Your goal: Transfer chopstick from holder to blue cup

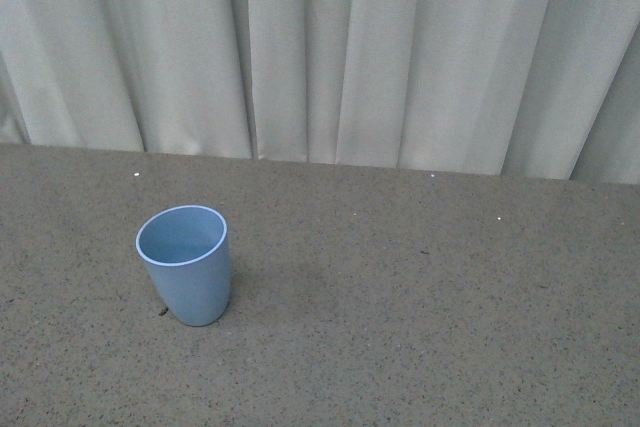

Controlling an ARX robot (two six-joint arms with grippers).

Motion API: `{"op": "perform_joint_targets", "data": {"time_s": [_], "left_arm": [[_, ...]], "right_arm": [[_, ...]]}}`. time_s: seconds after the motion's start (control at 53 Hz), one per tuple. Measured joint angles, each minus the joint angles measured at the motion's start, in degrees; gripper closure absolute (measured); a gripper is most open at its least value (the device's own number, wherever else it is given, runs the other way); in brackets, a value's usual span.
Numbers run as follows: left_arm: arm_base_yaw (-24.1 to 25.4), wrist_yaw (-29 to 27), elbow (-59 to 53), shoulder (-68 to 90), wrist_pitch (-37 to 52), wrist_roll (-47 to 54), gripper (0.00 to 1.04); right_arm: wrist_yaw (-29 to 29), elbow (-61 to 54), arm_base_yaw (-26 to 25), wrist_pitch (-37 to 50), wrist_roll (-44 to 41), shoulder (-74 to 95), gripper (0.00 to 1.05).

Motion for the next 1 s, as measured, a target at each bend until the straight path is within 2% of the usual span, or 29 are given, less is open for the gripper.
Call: {"op": "perform_joint_targets", "data": {"time_s": [0.999], "left_arm": [[0.0, 0.0, 0.0, 0.0, 0.0, 0.0, 0.07]], "right_arm": [[0.0, 0.0, 0.0, 0.0, 0.0, 0.0, 0.1]]}}
